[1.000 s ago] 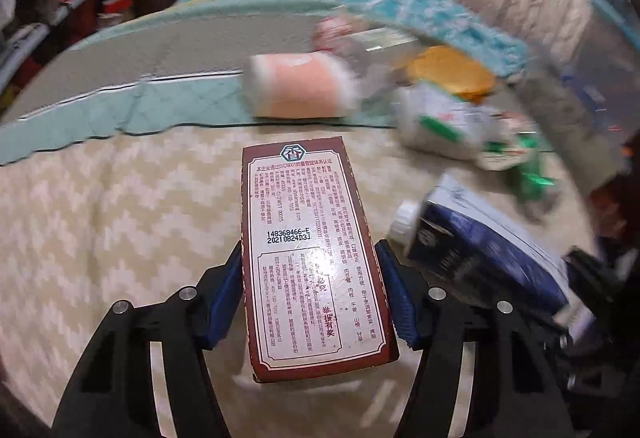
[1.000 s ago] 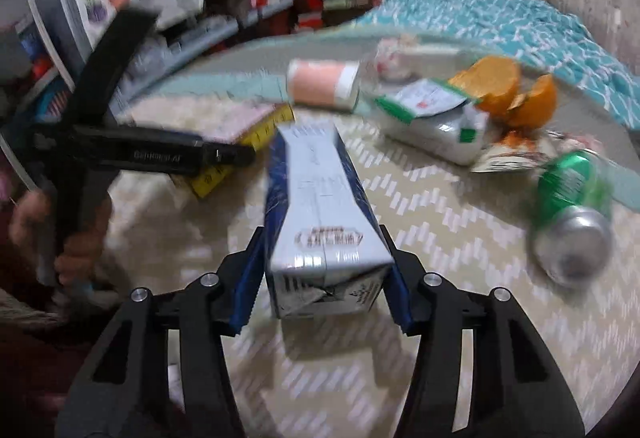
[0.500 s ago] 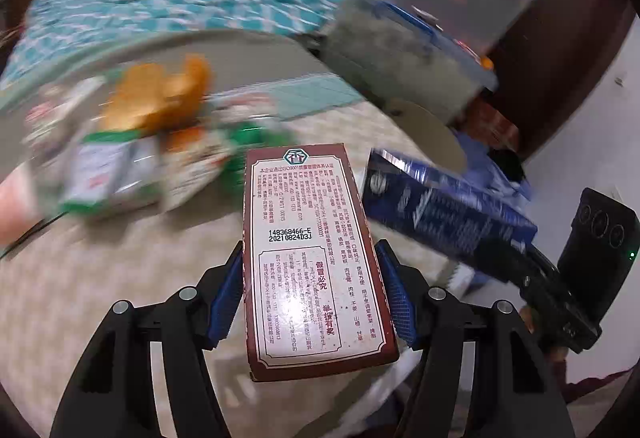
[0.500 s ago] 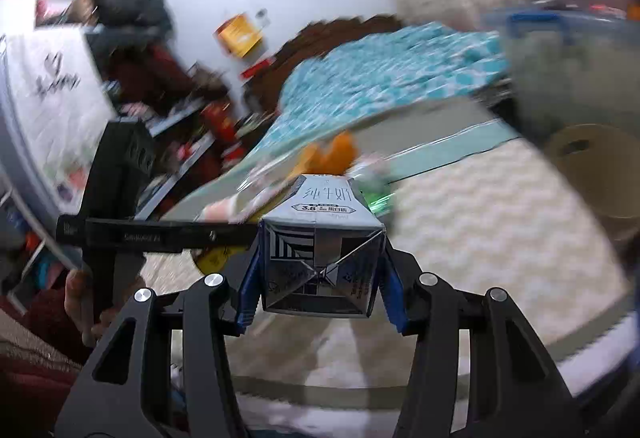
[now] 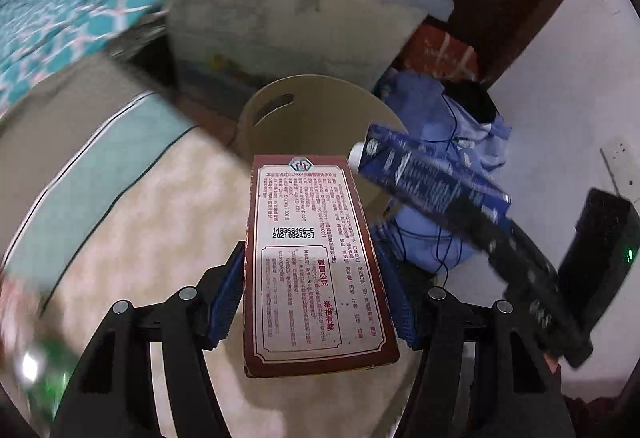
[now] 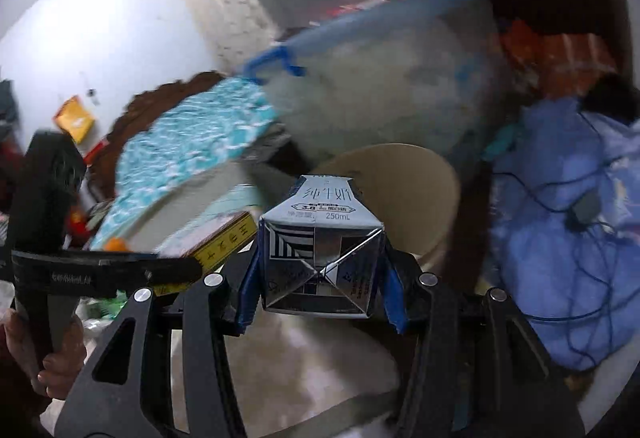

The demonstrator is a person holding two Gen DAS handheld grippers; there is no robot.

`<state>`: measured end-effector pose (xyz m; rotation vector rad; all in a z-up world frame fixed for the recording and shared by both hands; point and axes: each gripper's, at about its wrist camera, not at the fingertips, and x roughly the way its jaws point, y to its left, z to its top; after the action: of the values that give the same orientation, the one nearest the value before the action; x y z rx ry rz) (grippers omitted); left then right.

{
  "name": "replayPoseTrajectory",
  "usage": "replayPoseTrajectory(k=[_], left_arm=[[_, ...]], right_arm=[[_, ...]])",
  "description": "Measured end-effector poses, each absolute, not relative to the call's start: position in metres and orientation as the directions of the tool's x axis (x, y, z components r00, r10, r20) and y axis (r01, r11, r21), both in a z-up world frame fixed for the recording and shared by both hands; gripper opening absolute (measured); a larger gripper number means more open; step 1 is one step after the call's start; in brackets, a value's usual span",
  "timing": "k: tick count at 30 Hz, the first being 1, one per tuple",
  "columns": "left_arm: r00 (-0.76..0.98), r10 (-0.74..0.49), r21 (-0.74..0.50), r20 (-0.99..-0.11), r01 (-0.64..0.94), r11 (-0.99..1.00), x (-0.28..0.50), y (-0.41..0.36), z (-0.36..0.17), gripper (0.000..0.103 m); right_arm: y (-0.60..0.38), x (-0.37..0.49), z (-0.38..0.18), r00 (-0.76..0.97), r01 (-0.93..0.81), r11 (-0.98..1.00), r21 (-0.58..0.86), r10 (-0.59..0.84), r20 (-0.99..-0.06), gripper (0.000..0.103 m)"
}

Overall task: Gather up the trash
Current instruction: 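Carry both held items to the beige bin and open both tools, then move both open tools back over the trash on the bed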

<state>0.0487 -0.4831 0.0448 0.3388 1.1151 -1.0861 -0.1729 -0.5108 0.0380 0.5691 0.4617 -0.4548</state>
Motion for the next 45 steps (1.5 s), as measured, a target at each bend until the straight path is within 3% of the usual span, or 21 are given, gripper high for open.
replayPoseTrajectory(k=[1, 3, 4, 7, 13, 15, 19, 22, 29, 37, 43, 45], left_arm=[[0.022, -0.519, -0.265, -0.854, 0.841, 0.472, 0.052, -0.499, 0.040, 0.061], [0.031, -0.491, -0.236, -0.871, 0.850, 0.472, 0.057, -0.523, 0.030, 0.079], [0.052, -0.474, -0.209, -0.879, 0.851, 0.482, 0.059, -0.533, 0.026, 0.084], [0.076, -0.467, -0.192, -0.881, 0.845, 0.499, 0.062, -0.538, 0.028, 0.084], [0.053, -0.626, -0.325, -0.778, 0.819, 0.473, 0.058, -0.457, 0.075, 0.084], [0.075, -0.644, -0.332, -0.761, 0.808, 0.487, 0.054, -0.418, 0.083, 0.084], [0.175, -0.602, -0.294, -0.779, 0.746, 0.598, 0.047, -0.320, 0.079, 0.084], [0.245, -0.538, -0.270, -0.807, 0.656, 0.705, 0.045, -0.240, 0.062, 0.083], [0.335, -0.472, -0.347, -0.816, 0.369, 0.862, 0.050, -0.080, 0.030, 0.081], [0.378, -0.547, -0.460, -0.747, 0.299, 0.836, 0.048, -0.012, 0.025, 0.080], [0.393, -0.570, -0.501, -0.721, 0.272, 0.822, 0.044, 0.020, 0.020, 0.080], [0.396, -0.578, -0.519, -0.713, 0.257, 0.816, 0.045, 0.029, 0.018, 0.081]], right_arm=[[-0.514, -0.171, 0.033, 0.797, 0.528, 0.746, 0.406, -0.271, -0.540, 0.054], [-0.526, -0.168, 0.027, 0.793, 0.534, 0.731, 0.426, -0.257, -0.553, 0.057], [-0.527, -0.169, 0.025, 0.793, 0.542, 0.719, 0.435, -0.265, -0.549, 0.065], [-0.531, -0.173, 0.034, 0.798, 0.548, 0.721, 0.424, -0.299, -0.523, 0.067], [-0.492, -0.174, 0.049, 0.839, 0.474, 0.773, 0.422, -0.251, -0.483, 0.066], [-0.477, -0.168, 0.049, 0.849, 0.438, 0.794, 0.421, -0.212, -0.483, 0.061], [-0.435, -0.139, 0.046, 0.857, 0.334, 0.841, 0.427, -0.082, -0.509, 0.040], [-0.400, -0.116, 0.045, 0.853, 0.257, 0.866, 0.430, 0.007, -0.523, 0.037], [-0.310, -0.059, 0.056, 0.803, 0.056, 0.904, 0.423, 0.211, -0.558, 0.036], [-0.206, 0.015, 0.068, 0.666, -0.138, 0.901, 0.411, 0.392, -0.635, 0.037], [-0.144, 0.062, 0.055, 0.621, -0.170, 0.945, 0.278, 0.322, -0.714, 0.038], [-0.140, 0.071, 0.046, 0.595, -0.133, 0.954, 0.268, 0.293, -0.749, 0.032]])
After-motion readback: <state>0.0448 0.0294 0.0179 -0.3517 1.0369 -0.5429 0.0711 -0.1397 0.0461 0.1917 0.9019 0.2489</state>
